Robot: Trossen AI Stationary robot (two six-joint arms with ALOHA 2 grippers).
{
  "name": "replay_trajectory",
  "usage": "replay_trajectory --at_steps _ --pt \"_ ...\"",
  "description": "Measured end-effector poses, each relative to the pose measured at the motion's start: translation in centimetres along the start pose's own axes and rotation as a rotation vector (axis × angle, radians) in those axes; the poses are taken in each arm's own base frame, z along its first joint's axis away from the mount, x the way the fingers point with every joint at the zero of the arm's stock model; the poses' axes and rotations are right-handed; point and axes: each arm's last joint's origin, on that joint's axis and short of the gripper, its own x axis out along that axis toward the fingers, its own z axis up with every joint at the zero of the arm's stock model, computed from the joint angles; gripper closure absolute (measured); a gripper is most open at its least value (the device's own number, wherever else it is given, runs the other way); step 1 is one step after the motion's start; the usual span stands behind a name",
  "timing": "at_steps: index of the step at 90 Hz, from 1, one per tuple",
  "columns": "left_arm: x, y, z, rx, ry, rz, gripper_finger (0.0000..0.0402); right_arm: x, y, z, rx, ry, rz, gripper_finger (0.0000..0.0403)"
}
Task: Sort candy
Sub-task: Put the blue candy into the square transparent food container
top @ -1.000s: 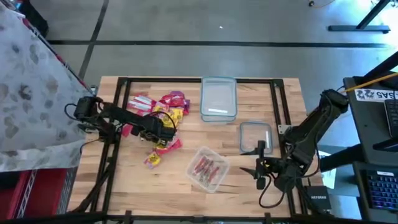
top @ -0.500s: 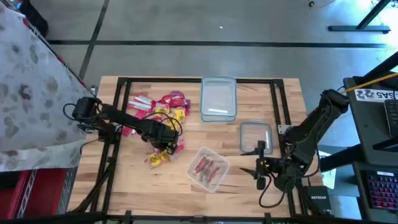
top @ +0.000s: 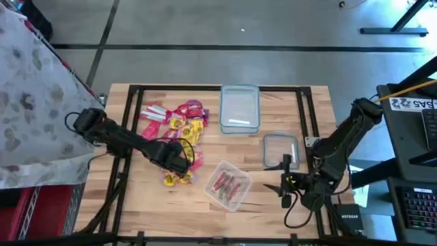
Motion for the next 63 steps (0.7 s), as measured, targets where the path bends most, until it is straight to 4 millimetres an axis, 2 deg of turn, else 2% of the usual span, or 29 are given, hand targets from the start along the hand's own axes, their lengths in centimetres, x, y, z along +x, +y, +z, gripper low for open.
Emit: replay_trajectory --at_steps 7,13,28,45,63 --pt "0.5 0.1 -0.2 -0.052 -0.01 0.001 0.0401 0.0 0.0 0.0 0.0 0.0 0.0 0.0155" --pt "1.1 -0.3 -0.3 -0.073 -0.022 -0.068 0.0396 0.0 0.0 0.0 0.002 -0.001 0.001 0.0155" --pt "2.5 -1.1 -0.3 -0.113 -0.048 -0.222 0.0354 0.0 0.0 0.0 0.003 -0.001 0.002 0.0155" --pt "3.3 0.2 -0.6 -0.156 -0.016 -0.121 0.0302 0.0 0.0 0.0 0.002 -0.001 0.002 0.0155" --pt "3.3 1.2 -0.8 -0.143 0.007 -0.022 0.0275 0.0 0.0 0.0 -0.001 0.0 0.0 0.0155"
